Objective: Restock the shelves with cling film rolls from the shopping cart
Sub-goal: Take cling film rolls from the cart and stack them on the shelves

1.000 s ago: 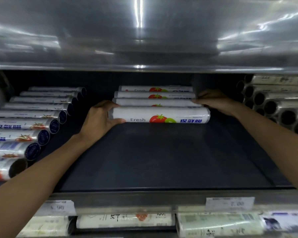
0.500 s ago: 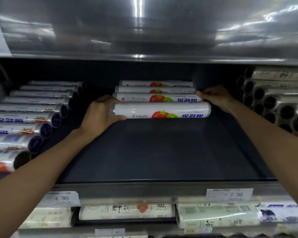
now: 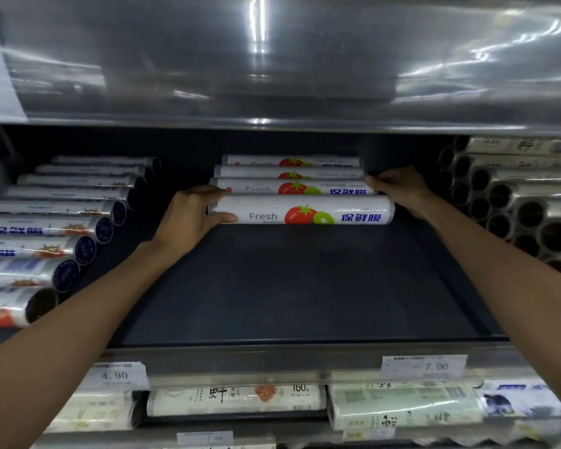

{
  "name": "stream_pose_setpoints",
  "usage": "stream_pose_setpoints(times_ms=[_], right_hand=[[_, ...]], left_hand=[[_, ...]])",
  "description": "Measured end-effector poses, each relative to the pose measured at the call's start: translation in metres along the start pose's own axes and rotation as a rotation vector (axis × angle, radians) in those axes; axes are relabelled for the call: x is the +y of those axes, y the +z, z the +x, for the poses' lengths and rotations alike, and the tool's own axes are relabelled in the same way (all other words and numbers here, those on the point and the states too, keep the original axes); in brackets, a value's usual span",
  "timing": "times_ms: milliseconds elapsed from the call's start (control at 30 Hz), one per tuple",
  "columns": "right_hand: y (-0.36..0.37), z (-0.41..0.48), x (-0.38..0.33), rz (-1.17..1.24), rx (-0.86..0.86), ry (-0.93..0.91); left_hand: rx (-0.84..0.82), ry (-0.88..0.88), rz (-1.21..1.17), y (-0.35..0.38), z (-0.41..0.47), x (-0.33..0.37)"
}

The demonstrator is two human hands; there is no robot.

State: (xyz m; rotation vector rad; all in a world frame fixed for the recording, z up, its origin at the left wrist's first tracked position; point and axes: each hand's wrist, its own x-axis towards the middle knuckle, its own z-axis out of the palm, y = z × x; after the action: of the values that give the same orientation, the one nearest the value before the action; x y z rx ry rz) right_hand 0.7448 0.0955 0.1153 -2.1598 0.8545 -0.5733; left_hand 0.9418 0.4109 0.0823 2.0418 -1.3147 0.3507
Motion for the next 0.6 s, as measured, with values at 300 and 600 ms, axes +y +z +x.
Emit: stream_pose_setpoints(times_ms=[300,600], right_hand=[[-0.001,-0.006,0.001,0.063,-0.016,0.024],[-0.039,-0.128,-0.04,0.069,0.279,-0.086]], left_hand=[[-0.054,-0.055,0.053,-0.001,0.0,0.005],[-0.14,-0.304,0.185,-0.038,-0.015,0.053]])
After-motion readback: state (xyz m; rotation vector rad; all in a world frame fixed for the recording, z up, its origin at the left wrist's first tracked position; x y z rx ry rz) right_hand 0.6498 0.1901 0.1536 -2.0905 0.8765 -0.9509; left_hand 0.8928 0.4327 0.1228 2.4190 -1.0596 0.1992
